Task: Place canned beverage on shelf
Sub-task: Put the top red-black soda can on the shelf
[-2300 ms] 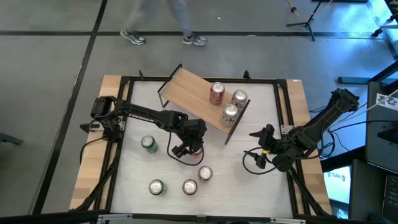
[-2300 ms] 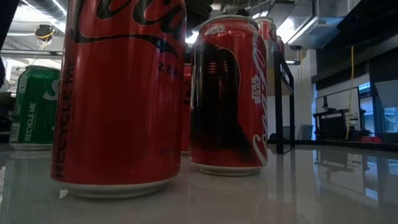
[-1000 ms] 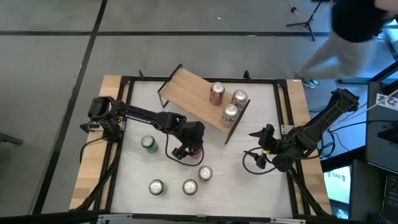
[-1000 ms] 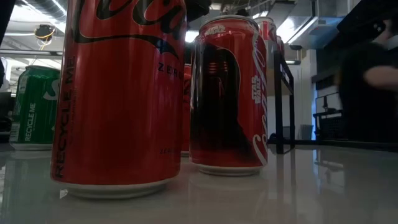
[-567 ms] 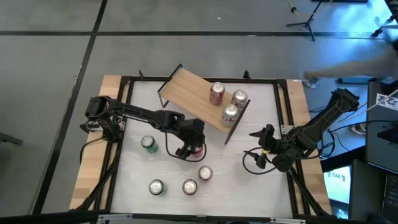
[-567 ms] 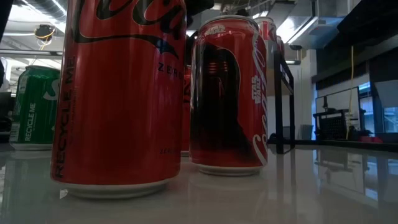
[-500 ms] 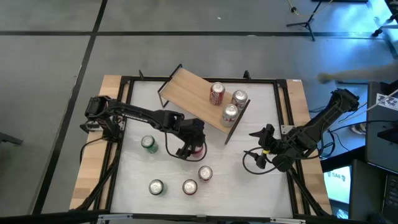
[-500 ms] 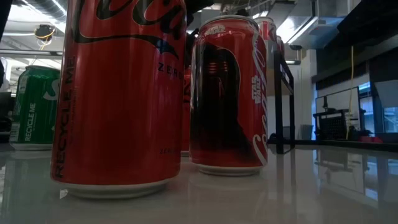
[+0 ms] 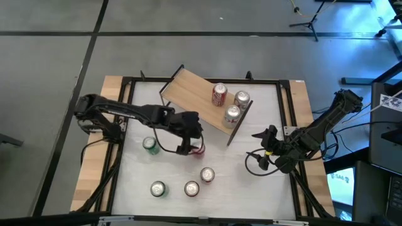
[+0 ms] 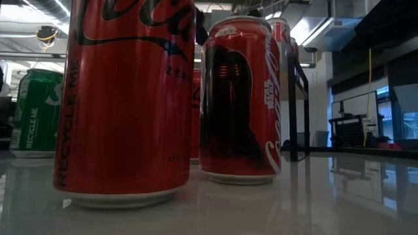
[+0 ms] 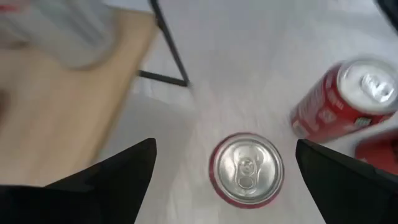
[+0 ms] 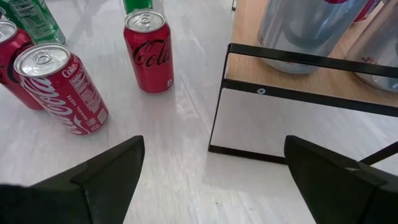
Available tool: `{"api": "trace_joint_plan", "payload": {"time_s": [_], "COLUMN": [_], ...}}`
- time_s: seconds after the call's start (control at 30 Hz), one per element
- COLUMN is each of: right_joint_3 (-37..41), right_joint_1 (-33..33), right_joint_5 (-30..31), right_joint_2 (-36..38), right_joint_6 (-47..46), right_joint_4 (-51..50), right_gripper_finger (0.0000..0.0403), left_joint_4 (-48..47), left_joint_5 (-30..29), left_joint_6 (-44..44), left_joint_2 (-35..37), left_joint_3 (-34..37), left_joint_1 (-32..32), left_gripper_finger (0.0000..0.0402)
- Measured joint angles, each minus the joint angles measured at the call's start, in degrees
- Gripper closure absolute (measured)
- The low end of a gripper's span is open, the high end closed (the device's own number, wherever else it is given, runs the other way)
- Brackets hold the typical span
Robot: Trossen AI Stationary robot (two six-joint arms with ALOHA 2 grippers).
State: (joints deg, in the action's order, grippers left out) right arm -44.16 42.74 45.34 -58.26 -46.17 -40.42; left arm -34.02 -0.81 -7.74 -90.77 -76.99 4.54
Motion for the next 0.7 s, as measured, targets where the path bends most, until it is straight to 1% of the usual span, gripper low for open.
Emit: {"api": "trace_joint_plan", "payload": {"time_s": [0.2, 0.3, 0.37, 0.43, 0.6, 0.7], "right_joint_3": [0.00, 0.00, 0.00, 0.00, 0.00, 0.00], "right_joint_1": [0.00, 0.00, 0.00, 0.00, 0.00, 0.00], "right_joint_5": [0.00, 0.00, 0.00, 0.00, 0.00, 0.00], "right_joint_2": [0.00, 0.00, 0.00, 0.00, 0.00, 0.00], "right_joint_6": [0.00, 0.00, -0.01, 0.00, 0.00, 0.00], "right_joint_4": [0.04, 0.07, 0.04, 0.07, 0.04, 0.04], "right_gripper_finger": [0.0022, 0.0022, 0.0022, 0.0022, 0.0022, 0.0022], "left_joint_4": [-5.19, -6.42, -5.10, -0.58, 16.21, 24.87], "left_joint_5": [-7.42, -8.83, -8.99, -9.03, -8.89, -8.77], "left_joint_6": [2.79, 4.30, 4.85, 6.18, 10.44, 11.06], "left_joint_2": [5.79, 8.23, 10.13, 12.30, 16.68, 17.67], "left_joint_3": [0.00, 0.21, 2.26, 6.71, 20.64, 26.24], "left_joint_1": [0.00, 0.00, 0.19, 0.36, 0.37, 0.54], "left_gripper_finger": [0.0027, 0.0027, 0.0027, 0.0027, 0.0027, 0.0027]}}
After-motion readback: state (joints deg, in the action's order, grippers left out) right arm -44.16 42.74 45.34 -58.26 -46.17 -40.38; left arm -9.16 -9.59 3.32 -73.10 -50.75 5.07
